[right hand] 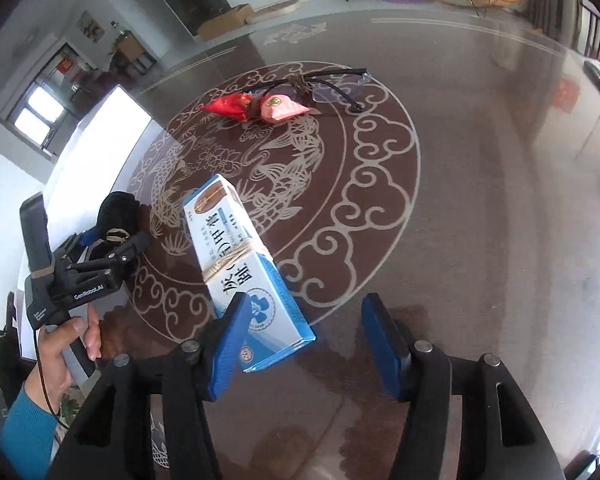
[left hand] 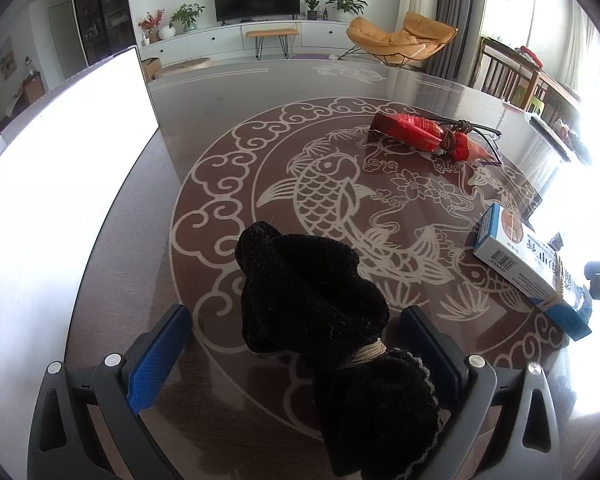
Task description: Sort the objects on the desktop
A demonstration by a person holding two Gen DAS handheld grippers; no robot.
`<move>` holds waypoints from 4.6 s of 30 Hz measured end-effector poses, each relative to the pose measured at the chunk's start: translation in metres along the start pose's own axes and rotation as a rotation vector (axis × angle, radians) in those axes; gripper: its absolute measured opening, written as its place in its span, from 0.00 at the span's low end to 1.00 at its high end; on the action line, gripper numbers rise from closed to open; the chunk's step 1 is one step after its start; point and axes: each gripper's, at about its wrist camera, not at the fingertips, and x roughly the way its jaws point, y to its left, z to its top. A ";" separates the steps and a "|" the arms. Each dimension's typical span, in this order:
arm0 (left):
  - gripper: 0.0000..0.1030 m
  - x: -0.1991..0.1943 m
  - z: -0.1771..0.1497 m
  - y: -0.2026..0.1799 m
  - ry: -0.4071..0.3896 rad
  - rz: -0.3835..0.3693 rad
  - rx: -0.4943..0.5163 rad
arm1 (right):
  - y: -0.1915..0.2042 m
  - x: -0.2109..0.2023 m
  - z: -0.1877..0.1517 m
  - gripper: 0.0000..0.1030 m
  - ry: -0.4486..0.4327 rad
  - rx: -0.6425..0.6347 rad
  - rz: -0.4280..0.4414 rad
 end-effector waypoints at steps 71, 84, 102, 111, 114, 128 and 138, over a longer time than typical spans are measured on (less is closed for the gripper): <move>1.00 -0.001 0.000 0.001 0.000 0.002 0.000 | 0.100 0.084 0.005 1.00 -0.179 -0.269 -0.241; 1.00 0.003 0.012 0.005 0.152 -0.062 0.120 | 0.101 0.087 0.007 1.00 -0.171 -0.274 -0.234; 0.32 -0.089 -0.033 0.011 -0.045 -0.197 0.089 | 0.107 0.059 0.037 0.44 0.087 -0.277 -0.159; 0.32 -0.186 -0.014 0.107 -0.206 -0.274 -0.103 | 0.224 -0.002 0.070 0.44 -0.055 -0.307 0.039; 0.32 -0.202 -0.017 0.166 -0.221 -0.178 -0.166 | 0.293 0.003 0.082 0.44 -0.061 -0.360 0.139; 0.35 -0.157 -0.070 0.295 0.006 0.082 -0.352 | 0.504 0.132 0.063 0.45 0.070 -0.351 0.394; 0.83 -0.179 -0.080 0.293 -0.079 0.158 -0.394 | 0.458 0.108 0.052 0.85 -0.090 -0.348 0.379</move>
